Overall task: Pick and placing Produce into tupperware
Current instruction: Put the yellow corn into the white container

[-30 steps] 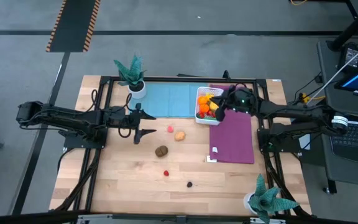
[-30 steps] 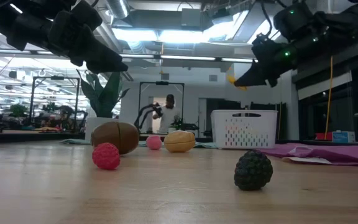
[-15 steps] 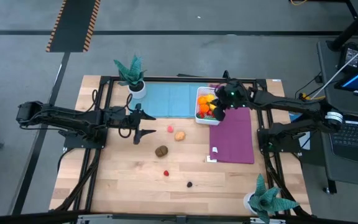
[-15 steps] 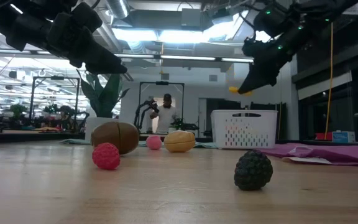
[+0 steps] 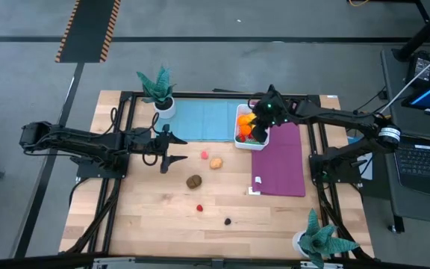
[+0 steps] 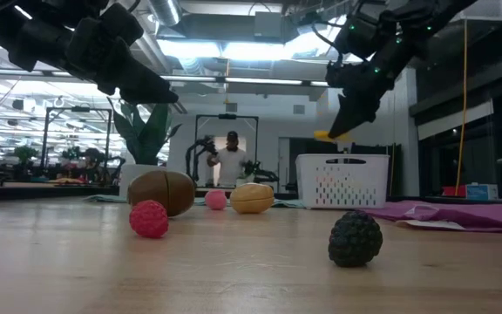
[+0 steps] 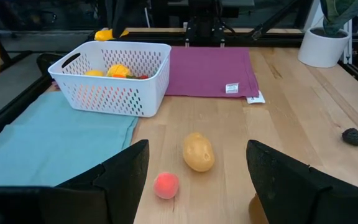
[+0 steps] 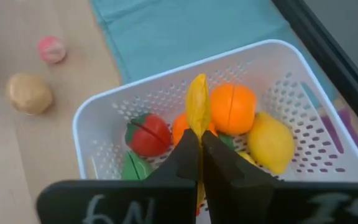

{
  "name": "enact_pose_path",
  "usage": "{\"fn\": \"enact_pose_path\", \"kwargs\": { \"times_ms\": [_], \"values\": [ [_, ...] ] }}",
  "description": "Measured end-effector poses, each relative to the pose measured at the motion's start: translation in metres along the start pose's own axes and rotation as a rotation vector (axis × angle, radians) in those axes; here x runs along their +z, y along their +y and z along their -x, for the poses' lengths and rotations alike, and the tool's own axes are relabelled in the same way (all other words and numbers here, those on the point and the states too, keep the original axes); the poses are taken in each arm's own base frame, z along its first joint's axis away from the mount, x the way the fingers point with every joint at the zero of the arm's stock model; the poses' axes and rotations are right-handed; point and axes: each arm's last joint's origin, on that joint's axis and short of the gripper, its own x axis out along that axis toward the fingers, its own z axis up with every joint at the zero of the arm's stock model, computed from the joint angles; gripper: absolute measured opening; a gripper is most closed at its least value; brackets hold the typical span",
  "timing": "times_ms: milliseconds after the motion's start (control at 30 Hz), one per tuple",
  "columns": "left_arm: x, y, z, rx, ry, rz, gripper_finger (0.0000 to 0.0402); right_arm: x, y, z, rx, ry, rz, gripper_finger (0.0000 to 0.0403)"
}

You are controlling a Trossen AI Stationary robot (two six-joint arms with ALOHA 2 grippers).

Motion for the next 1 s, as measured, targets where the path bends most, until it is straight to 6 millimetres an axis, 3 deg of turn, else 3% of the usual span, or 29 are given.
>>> {"fn": "enact_pose_path", "kwargs": {
  "times_ms": [267, 700, 1000],
  "values": [
    [0.000, 0.000, 0.000, 0.000, 0.000, 0.000, 0.0263, -0.002, -0.015, -0.007, -0.037, 0.026, -0.019, 0.0007],
    [-0.002, 0.000, 0.000, 0.000, 0.024, 0.000, 0.0263, -0.013, -0.033, -0.063, -0.060, 0.129, -0.030, 0.0007],
    [-0.002, 0.000, 0.000, 0.000, 0.025, 0.000, 0.0263, -0.015, -0.033, -0.067, -0.043, 0.142, -0.006, 0.0028]
  ]
}}
